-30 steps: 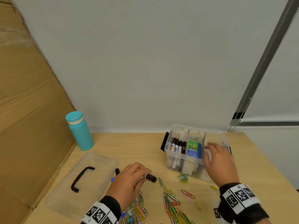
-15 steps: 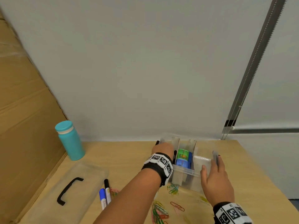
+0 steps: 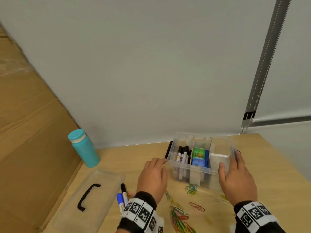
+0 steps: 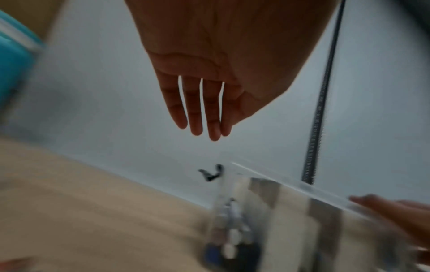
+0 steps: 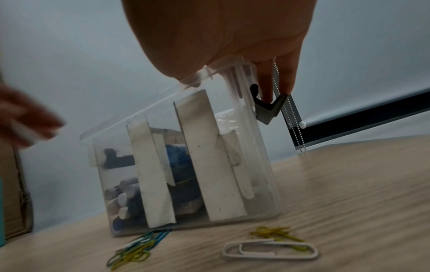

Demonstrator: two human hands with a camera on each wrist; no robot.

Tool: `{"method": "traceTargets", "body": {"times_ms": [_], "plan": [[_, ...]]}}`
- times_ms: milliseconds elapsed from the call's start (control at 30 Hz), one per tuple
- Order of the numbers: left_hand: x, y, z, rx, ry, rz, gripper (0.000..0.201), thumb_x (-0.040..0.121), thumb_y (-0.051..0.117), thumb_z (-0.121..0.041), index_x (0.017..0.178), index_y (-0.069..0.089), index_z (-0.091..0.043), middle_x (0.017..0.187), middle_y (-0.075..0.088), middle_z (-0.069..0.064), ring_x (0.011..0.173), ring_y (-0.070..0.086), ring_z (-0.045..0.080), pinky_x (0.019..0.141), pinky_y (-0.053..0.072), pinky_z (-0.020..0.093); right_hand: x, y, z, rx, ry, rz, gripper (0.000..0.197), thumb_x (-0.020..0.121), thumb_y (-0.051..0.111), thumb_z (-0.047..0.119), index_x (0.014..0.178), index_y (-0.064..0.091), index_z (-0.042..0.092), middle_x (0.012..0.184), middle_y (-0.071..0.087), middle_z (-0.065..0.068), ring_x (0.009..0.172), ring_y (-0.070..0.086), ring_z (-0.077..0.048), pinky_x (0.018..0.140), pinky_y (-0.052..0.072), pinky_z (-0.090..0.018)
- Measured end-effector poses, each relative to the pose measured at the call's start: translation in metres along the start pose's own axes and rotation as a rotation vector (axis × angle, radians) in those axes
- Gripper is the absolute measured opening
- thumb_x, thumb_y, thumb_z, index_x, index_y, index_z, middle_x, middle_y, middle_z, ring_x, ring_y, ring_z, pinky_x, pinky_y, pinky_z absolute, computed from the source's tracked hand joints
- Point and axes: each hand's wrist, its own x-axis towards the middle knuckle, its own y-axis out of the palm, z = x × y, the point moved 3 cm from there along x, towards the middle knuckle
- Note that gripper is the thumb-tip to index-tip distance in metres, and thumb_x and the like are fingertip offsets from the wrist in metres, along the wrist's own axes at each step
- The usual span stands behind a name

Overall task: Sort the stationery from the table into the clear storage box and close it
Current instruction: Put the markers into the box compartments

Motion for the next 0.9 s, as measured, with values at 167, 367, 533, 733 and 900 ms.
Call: {"method": "traceTargets", "body": {"times_ms": [167,367,533,733,900], "plan": [[-0.048,-0.018,0.103,0.232,-0.408,0.131,0.028,0.095,0.042,-0.037,0.119,0.052,-0.027,0.111,0.059,-0.005,0.097,0.057,0.013,0.084,0.051,0.033,-0.002,-0.001,0.002,-0.005,0.019,-0.016,0.050,0.094,0.040,0.036,0.134,0.042,0.007,0.151,0.031,-0.016,0.119,0.052,-0.039,0.093,0.046,-0.047],[-0.075,-0.008,0.142,0.355,-0.674,0.427,0.050,0.087,0.046,-0.059,0.119,0.041,-0.021,0.105,0.065,0.002,0.091,0.064,0.020,0.078,0.051,0.032,-0.003,-0.002,0.003,0.005,0.016,-0.037,0.045,0.095,0.037,0.036,0.126,0.048,0.005,0.151,0.031,-0.016,0.115,0.051,-0.041,0.091,0.045,-0.048],[-0.073,0.012,0.147,0.249,-0.726,0.488,0.072,0.076,0.064,-0.059,0.126,0.032,-0.018,0.111,0.061,0.005,0.092,0.063,0.023,0.077,0.050,0.033,-0.005,-0.002,0.005,0.004,-0.015,-0.053,0.059,0.089,0.024,0.045,0.128,0.045,0.006,0.149,0.032,-0.017,0.113,0.050,-0.044,0.089,0.045,-0.050],[-0.071,0.013,0.148,0.137,-0.794,0.485,0.052,0.083,0.066,-0.039,0.116,0.042,-0.007,0.105,0.058,0.009,0.088,0.058,0.025,0.068,0.045,0.029,-0.005,-0.004,0.004,-0.052,0.015,-0.051,0.065,0.087,0.025,0.046,0.139,0.032,0.007,0.150,0.028,-0.019,0.127,0.037,-0.045,0.103,0.035,-0.057],[-0.072,0.008,0.150,0.047,-0.759,0.554,0.023,0.092,0.051,-0.026,0.074,0.046,-0.013,0.069,0.049,0.002,0.071,0.053,0.023,0.059,0.041,0.026,-0.026,-0.020,0.056,-0.100,-0.291,-0.092,0.056,0.091,0.042,0.033,0.139,0.032,0.007,0.153,0.021,-0.019,0.141,0.017,-0.040,0.116,0.014,-0.054]]}}
